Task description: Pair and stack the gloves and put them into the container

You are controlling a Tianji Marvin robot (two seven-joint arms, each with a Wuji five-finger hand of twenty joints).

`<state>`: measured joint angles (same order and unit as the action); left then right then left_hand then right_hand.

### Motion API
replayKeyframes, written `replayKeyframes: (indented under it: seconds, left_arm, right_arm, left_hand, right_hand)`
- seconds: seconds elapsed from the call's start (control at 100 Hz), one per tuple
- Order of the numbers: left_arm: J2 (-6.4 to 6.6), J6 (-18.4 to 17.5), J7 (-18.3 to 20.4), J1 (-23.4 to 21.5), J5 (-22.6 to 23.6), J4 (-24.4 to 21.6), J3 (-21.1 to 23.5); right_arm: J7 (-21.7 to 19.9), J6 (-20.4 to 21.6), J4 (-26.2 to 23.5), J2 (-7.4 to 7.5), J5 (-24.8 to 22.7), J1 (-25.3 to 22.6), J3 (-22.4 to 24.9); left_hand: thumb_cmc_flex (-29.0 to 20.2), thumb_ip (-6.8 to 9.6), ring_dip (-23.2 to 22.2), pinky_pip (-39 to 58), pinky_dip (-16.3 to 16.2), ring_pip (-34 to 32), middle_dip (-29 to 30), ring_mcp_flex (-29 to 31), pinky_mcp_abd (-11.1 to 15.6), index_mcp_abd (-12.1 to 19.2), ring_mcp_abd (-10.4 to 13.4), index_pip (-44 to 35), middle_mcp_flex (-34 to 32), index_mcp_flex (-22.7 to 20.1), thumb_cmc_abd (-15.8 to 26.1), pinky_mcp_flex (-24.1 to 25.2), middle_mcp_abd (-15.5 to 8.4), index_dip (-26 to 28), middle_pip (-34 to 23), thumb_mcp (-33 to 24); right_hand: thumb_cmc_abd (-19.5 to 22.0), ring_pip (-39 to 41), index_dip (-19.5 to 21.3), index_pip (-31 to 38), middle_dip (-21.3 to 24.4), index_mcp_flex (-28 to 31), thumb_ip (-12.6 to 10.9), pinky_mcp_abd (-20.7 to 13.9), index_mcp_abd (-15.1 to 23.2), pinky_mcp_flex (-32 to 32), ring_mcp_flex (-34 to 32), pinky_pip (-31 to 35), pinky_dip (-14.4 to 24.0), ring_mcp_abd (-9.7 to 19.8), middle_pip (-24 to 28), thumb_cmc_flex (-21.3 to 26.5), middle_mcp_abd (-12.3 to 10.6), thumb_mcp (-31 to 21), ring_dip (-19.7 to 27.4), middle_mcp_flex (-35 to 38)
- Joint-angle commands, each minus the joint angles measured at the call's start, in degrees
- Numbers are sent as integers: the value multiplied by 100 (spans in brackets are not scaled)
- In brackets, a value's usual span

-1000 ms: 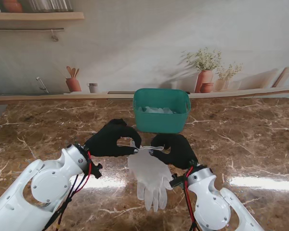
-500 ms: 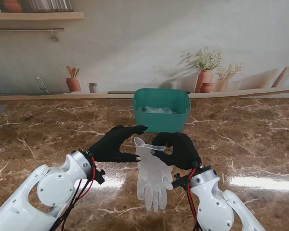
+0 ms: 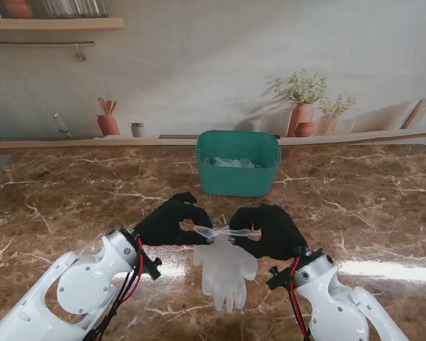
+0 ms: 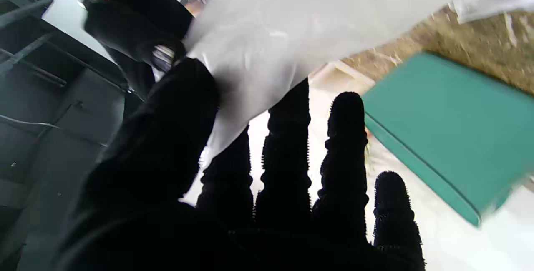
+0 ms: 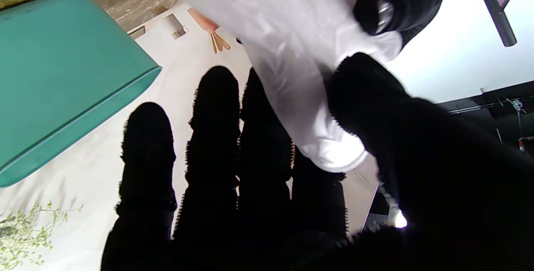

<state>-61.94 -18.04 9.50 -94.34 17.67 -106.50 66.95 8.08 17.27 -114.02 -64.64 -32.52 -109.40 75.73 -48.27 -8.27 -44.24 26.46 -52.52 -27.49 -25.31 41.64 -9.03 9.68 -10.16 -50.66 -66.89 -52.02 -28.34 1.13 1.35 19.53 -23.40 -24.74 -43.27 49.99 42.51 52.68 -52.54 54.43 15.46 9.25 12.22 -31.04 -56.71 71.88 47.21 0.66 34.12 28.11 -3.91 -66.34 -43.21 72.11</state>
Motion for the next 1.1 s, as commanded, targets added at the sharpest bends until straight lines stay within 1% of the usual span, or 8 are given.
replayKeyframes:
  seconds: [0.0, 0.05, 0.11, 0.37, 0.52, 0.65, 0.88, 1.09]
  left_arm:
    - [74, -80, 265, -167, -118, -178, -17]
    - [104, -143, 369, -246, -183, -255, -6]
    - [131, -222, 447, -339, -226, -338, 2]
    - [264, -435, 946, -535, -593, -517, -3]
    - [305, -396, 1135, -527, -705, -462, -27]
    - [289, -226, 1139, -429, -717, -239, -101]
    - [181, 239, 901, 76, -589, 479, -480]
    - [-26, 816, 292, 680, -339, 1220, -923]
  right_arm:
    - [-144, 86, -74, 51, 18, -193, 63]
    - [-197, 157, -131, 64, 19, -289, 121]
    - [-262, 251, -212, 76, 37, -422, 207]
    - [-470, 551, -525, 108, 144, -934, 540]
    - [-730, 523, -528, 155, 218, -936, 553]
    - [-1013, 246, -324, 204, 373, -662, 395]
    - [-1067, -388, 449, 193, 534, 222, -154]
    - [-909, -909, 1196, 130, 524, 997, -575]
  left_hand:
    - [31, -167, -76, 821, 151, -292, 321, 394, -27, -97, -13, -123, -514, -221, -38, 73, 19, -157, -152, -216]
    - [38, -168, -95, 1397, 198, -402, 426, 514, -25, -215, -18, -122, -682, -274, -14, 118, 31, -231, -170, -214]
    - [50, -183, -65, 1827, 465, -434, 521, 558, -33, -317, -14, -120, -760, -316, 3, 149, 59, -343, -172, -283]
    - [29, -214, -58, 2138, 599, -506, 611, 660, -13, -612, -51, -118, -952, -491, 81, 161, 140, -574, -179, -221]
    - [23, -217, -54, 2213, 629, -537, 646, 695, 19, -640, -35, -146, -1012, -531, 93, 136, 134, -624, -184, -198]
    - [7, -210, -52, 2255, 655, -558, 668, 711, 19, -677, -50, -175, -1041, -524, 97, 136, 154, -629, -191, -201]
    - [-18, -193, -49, 2325, 673, -566, 687, 666, 10, -710, -78, -191, -1025, -490, 97, 146, 187, -618, -194, -240]
    - [-31, -182, -87, 2401, 652, -604, 682, 531, -73, -676, -158, -160, -920, -449, 105, 198, 239, -609, -198, -284]
  right_hand:
    - [78, 124, -54, 114, 133, 239, -61, 44, 298, -115, -296, 281, 145, 85, -13, -8, -54, -175, -138, 242]
    - [82, 156, -79, 128, 170, 235, -58, 61, 287, -191, -390, 349, 151, 79, -14, -7, -48, -167, -142, 333]
    - [80, 171, -92, 140, 192, 236, -57, 61, 287, -225, -441, 382, 147, 72, -12, 3, -40, -162, -143, 390]
    - [77, 215, -152, 162, 207, 221, -71, 78, 225, -311, -549, 455, 111, 51, 14, 21, -21, -141, -161, 498]
    - [88, 215, -224, 140, 222, 210, -76, 65, 206, -327, -563, 466, 86, 65, 10, 26, -23, -103, -164, 521]
    - [99, 195, -306, 147, 237, 200, -81, 63, 169, -286, -535, 448, 51, 53, -3, 49, -3, -48, -163, 508]
    - [100, 230, -387, 181, 231, 175, -74, 42, 170, -191, -453, 440, 20, 58, 3, 68, 0, -39, -197, 486]
    - [106, 320, -411, 204, 177, 165, -41, 35, 168, -169, -429, 473, 17, 67, 64, 60, 11, -41, -236, 474]
